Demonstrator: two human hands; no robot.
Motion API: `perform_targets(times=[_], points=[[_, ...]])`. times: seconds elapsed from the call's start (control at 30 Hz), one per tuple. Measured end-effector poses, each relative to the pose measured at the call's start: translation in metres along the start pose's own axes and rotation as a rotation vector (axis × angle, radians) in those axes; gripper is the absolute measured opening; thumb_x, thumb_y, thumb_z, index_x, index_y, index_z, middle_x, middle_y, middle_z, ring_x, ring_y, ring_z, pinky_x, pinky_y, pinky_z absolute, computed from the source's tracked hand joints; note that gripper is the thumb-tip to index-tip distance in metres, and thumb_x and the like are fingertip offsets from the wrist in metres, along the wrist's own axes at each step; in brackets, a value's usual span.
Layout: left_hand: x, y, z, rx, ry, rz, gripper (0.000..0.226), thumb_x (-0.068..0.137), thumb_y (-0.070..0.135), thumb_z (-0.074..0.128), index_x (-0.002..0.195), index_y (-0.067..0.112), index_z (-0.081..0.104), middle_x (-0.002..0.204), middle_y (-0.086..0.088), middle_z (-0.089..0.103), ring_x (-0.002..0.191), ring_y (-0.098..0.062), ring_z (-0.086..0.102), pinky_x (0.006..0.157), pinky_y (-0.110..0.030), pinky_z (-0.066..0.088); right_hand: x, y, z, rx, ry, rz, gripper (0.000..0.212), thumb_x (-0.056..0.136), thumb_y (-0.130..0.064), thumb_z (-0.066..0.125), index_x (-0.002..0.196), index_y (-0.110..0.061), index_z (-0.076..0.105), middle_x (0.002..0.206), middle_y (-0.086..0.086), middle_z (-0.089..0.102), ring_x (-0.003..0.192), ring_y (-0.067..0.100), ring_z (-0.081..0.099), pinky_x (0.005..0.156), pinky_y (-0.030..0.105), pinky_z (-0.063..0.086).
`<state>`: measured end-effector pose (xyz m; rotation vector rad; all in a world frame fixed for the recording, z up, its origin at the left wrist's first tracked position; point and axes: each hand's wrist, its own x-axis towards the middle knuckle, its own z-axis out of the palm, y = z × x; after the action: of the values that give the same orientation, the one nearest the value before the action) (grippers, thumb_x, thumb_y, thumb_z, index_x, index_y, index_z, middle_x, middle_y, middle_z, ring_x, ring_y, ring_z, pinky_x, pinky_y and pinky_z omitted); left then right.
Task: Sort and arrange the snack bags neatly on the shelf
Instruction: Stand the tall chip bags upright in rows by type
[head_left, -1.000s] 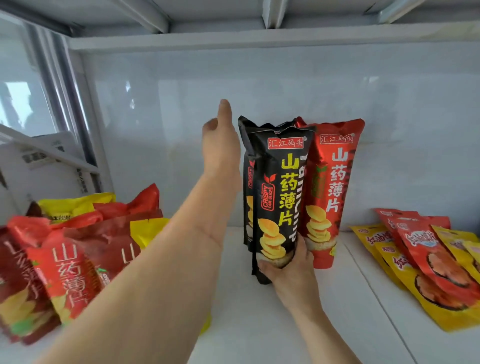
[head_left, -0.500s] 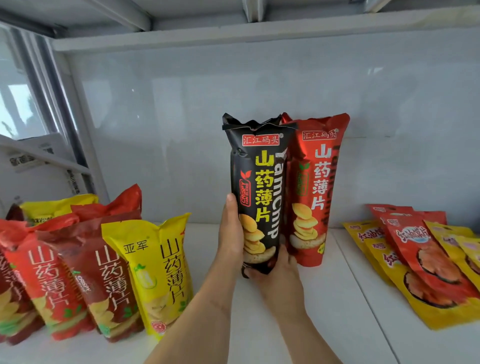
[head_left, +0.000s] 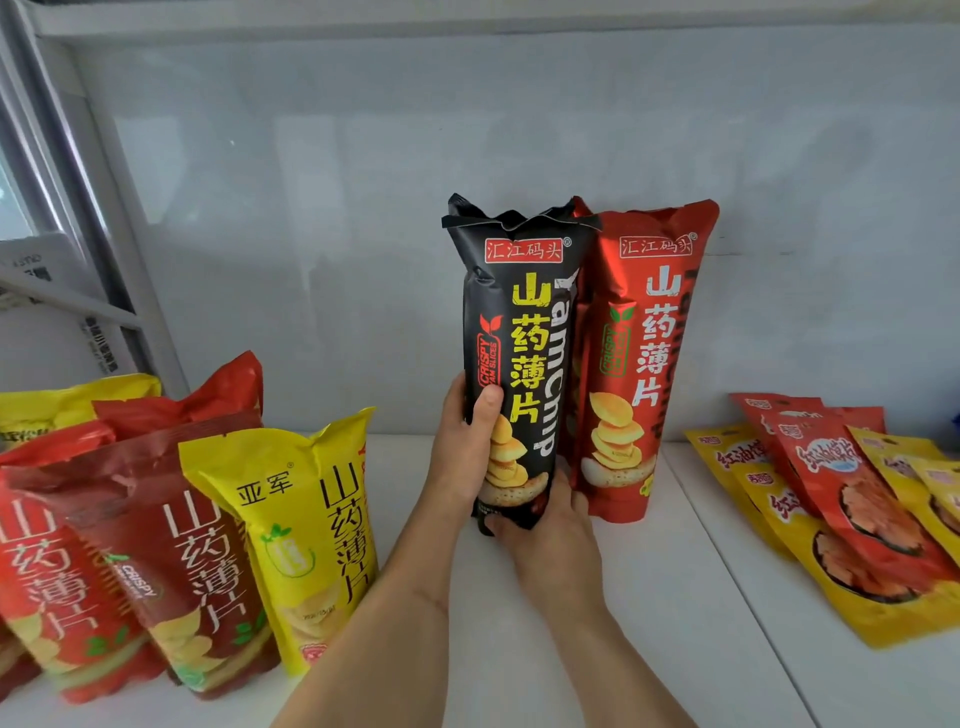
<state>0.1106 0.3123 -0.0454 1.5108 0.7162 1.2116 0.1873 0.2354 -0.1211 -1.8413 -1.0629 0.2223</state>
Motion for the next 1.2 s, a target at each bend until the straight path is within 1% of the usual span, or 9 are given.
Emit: perform_targets(times=[0.2,0.43,0.57,0.73,0.83,0.9,1.0,1.1,1.2], points=[[0.008,-0.004,0.003,-0.002,-0.025,-0.021,0.067,0.072,0.077,0.047,0.123,0.035,0.057,0.114,0.008,0.071,0.104,-0.010,0.069,0.097,-0.044,0.054,0.008,-0.001,0.005,0.003,0.023,0.019,0.100,0.072,-0.044,0.080,0.152,-0.027,0.022,0.144,0.003,0.040,0.130,0.023,0.042,0.101,0.037,0.046],[0.019,-0.013,0.005,0.010,-0.018,-0.041,0.071,0.071,0.082,0.046,0.124,0.037,0.056,0.113,0.006,0.071,0.104,-0.014,0.069,0.096,-0.048,0.054,0.017,0.000,0.011,-0.020,0.058,0.044,0.101,0.073,-0.045,0.080,0.153,-0.025,0.021,0.148,0.004,0.036,0.133,0.024,0.040,0.101,0.037,0.045],[0.023,-0.017,0.007,0.018,-0.009,-0.040,0.071,0.070,0.081,0.043,0.124,0.036,0.056,0.109,0.006,0.071,0.100,-0.011,0.069,0.094,-0.043,0.056,0.019,0.000,0.014,-0.036,0.091,0.048,0.099,0.074,-0.045,0.080,0.152,-0.023,0.024,0.147,0.005,0.037,0.131,0.024,0.042,0.099,0.036,0.047],[0.025,-0.018,0.010,0.036,0.008,-0.032,0.079,0.068,0.081,0.042,0.127,0.031,0.055,0.111,0.011,0.070,0.098,-0.001,0.068,0.086,-0.028,0.054,0.021,0.000,0.015,-0.037,0.105,0.070,0.098,0.073,-0.046,0.081,0.151,-0.021,0.026,0.141,0.005,0.042,0.125,0.023,0.047,0.096,0.034,0.047],[0.023,-0.017,0.010,0.050,0.027,-0.036,0.077,0.068,0.081,0.043,0.125,0.030,0.057,0.108,0.011,0.071,0.095,-0.002,0.069,0.085,-0.028,0.055,0.020,0.000,0.016,-0.028,0.113,0.066,0.099,0.072,-0.046,0.081,0.151,-0.021,0.027,0.140,0.005,0.043,0.124,0.023,0.048,0.096,0.036,0.049],[0.019,-0.017,0.009,0.066,0.035,-0.051,0.072,0.071,0.080,0.044,0.122,0.031,0.058,0.104,0.011,0.072,0.093,-0.004,0.069,0.086,-0.030,0.056,0.020,0.000,0.016,-0.023,0.112,0.068,0.099,0.072,-0.045,0.082,0.151,-0.020,0.027,0.141,0.006,0.043,0.125,0.025,0.047,0.097,0.037,0.048],[0.011,-0.015,0.008,0.097,0.051,-0.071,0.049,0.082,0.075,0.046,0.110,0.038,0.061,0.094,0.014,0.072,0.085,-0.004,0.070,0.083,-0.031,0.056,0.018,-0.001,0.014,-0.029,0.096,0.066,0.100,0.073,-0.046,0.081,0.152,-0.019,0.025,0.142,0.009,0.042,0.127,0.027,0.046,0.098,0.038,0.048],[-0.003,-0.009,0.005,0.118,0.069,-0.066,0.028,0.098,0.060,0.044,0.108,0.040,0.061,0.095,0.017,0.071,0.085,0.007,0.067,0.076,-0.019,0.051,0.012,-0.002,0.010,-0.039,0.072,0.067,0.099,0.076,-0.042,0.080,0.153,-0.017,0.023,0.145,0.011,0.040,0.130,0.029,0.044,0.099,0.039,0.047],[-0.023,-0.006,-0.002,0.152,0.087,-0.078,0.034,0.101,0.051,0.044,0.119,0.029,0.062,0.102,0.017,0.070,0.088,0.014,0.064,0.072,-0.009,0.047,0.005,0.000,0.004,-0.011,0.056,0.066,0.093,0.078,-0.035,0.079,0.152,-0.017,0.026,0.144,0.012,0.041,0.129,0.030,0.044,0.100,0.041,0.047]])
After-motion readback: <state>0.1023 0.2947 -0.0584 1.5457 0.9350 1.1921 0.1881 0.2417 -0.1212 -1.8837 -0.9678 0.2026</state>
